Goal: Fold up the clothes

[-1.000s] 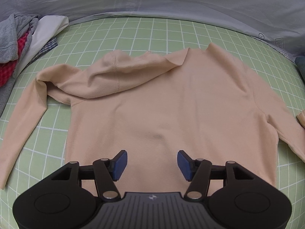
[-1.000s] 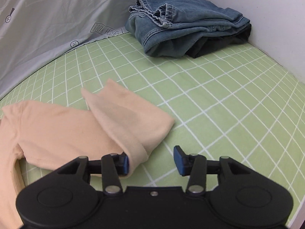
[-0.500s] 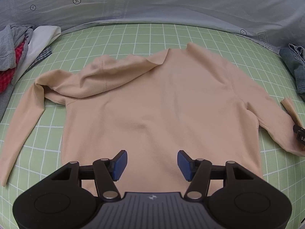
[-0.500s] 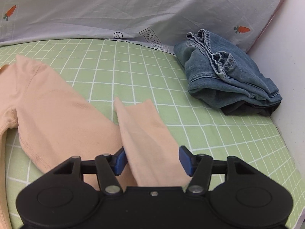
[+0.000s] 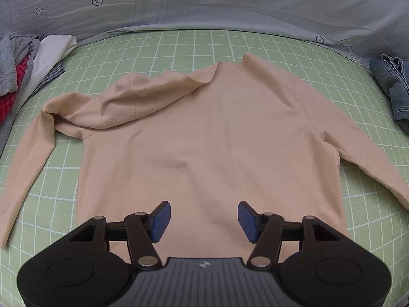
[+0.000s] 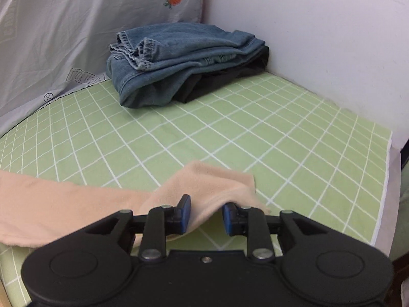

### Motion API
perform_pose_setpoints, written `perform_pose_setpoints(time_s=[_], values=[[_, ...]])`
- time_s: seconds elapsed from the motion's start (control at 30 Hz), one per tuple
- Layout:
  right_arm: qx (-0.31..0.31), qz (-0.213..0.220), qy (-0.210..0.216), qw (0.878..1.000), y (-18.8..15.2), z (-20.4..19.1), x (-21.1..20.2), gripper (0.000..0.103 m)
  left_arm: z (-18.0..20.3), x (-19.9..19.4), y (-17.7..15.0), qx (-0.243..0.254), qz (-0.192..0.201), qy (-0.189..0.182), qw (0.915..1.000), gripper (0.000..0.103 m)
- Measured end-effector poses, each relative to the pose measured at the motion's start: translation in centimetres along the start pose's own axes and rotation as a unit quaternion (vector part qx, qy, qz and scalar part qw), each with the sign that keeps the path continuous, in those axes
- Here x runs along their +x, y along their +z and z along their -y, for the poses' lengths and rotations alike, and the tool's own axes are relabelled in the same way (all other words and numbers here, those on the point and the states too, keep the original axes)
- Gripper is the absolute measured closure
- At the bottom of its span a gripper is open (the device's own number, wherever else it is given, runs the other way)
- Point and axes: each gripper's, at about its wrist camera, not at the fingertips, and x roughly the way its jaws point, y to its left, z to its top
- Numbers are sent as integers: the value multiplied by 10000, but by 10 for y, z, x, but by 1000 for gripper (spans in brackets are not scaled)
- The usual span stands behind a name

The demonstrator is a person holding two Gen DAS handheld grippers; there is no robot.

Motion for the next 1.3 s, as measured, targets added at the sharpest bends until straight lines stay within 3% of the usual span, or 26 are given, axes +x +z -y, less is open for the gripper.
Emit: perform_pose_setpoints(time_s=[0.1,0.13,0.33,0.4,0.47,0.53,0.6,0.63,0.67,0.8,0.87,0.93,1.17,1.3], values=[[278,-171,-50,9995,-4,9,3,82,2,-2,-1,77,23,-2,10000,44],[303,-169,-98,9994,-4,11,3,92,1,-2,-1,59,26,2,10000,44],[472,-235,-399,9978,-3,25,5,93,-12,-2,-4,-225,16,-14,9997,44],[494,-290,-617,9965,-3,28,6,85,-17,-2,-5,-320,-1,-26,9995,44],[391,-253,-974,9942,-2,28,4,60,-20,-2,-7,-378,-2,-24,9993,44],[334,-148,-1081,9935,0,27,1,57,-26,-3,-8,-471,8,6,9989,44],[288,-38,-1152,9929,3,25,-3,45,-31,-3,-9,-570,20,40,9984,44],[264,16,-1187,9926,4,24,-4,28,-35,-4,-10,-611,15,65,9981,44],[138,73,-1139,9934,5,17,-7,18,-39,-4,-11,-649,6,95,9978,44],[-498,275,-782,9953,6,-18,-18,12,-56,-6,-16,-799,-29,213,9966,44],[-965,348,-377,9940,2,-46,-26,4,-67,-7,-20,-864,-53,293,9958,44],[-1478,433,12,9881,-6,-77,-38,3,-80,-7,-26,-910,-93,412,9950,44],[-2893,330,1291,9479,-64,-179,-82,1,-157,-11,-62,-1495,-215,747,9857,44],[-3437,246,1688,9235,-106,-223,-109,1,-206,-14,-77,-1728,-242,883,9807,44]])
